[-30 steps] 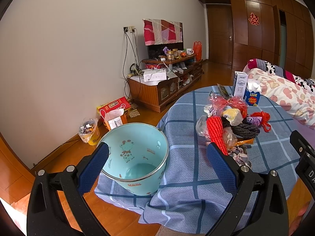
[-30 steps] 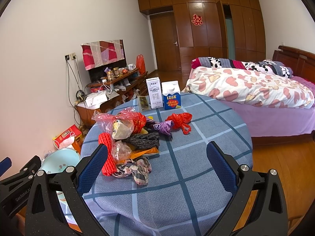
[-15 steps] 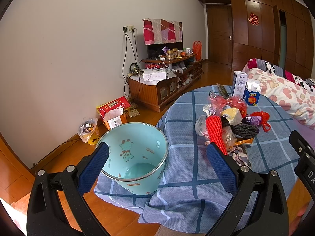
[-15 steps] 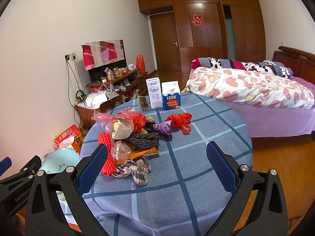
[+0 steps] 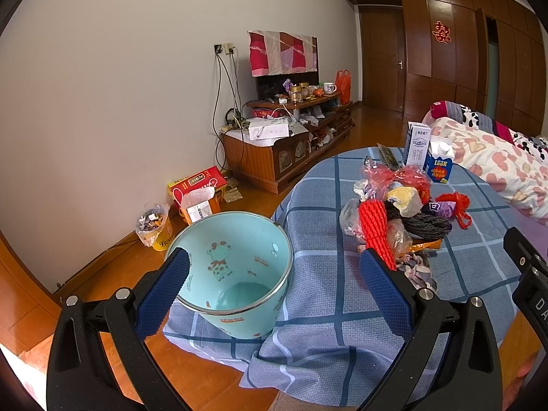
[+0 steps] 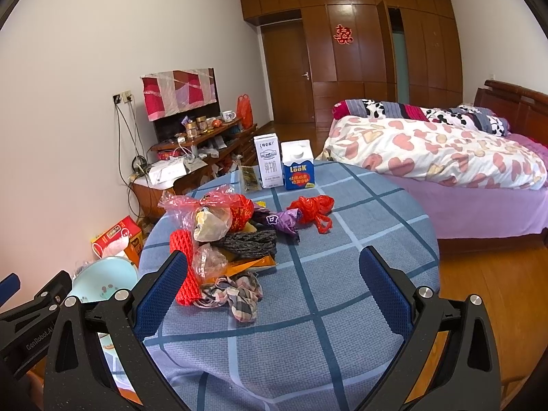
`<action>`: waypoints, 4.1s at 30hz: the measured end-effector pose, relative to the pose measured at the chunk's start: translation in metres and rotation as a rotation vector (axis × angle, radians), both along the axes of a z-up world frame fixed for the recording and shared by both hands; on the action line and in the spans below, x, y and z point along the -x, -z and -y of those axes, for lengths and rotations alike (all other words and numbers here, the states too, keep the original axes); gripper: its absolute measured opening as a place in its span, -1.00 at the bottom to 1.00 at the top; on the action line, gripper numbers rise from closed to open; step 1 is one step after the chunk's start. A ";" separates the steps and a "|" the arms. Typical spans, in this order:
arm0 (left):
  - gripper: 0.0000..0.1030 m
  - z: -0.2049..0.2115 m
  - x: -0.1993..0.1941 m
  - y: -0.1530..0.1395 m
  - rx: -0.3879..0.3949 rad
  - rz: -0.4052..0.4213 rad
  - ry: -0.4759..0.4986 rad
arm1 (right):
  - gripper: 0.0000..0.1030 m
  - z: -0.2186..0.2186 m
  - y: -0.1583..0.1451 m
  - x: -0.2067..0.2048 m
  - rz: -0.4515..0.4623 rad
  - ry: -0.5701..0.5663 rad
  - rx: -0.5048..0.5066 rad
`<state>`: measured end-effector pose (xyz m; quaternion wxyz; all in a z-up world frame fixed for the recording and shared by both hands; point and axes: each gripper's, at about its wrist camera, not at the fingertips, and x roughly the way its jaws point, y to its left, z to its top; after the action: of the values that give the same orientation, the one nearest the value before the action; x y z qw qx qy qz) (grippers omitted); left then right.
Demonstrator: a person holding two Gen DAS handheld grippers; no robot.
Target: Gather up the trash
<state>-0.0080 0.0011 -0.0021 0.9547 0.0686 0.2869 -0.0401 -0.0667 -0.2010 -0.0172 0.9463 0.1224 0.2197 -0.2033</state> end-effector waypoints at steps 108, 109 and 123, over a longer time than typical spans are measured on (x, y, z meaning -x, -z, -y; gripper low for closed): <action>-0.59 -0.130 -0.118 0.062 0.104 -0.184 -0.089 | -0.71 -0.145 0.064 -0.194 -0.240 -0.592 -0.026; -0.59 -0.130 -0.119 0.065 0.107 -0.195 -0.086 | -0.69 -0.148 0.066 -0.196 -0.248 -0.601 -0.028; 0.38 -0.123 -0.122 0.074 0.028 -0.187 -0.142 | 0.02 -0.140 0.060 -0.192 -0.248 -0.622 -0.053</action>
<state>0.1136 0.1236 -0.0757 0.9250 0.0306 0.3784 0.0175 0.1249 -0.0615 -0.0776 0.9255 0.0481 0.3654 0.0877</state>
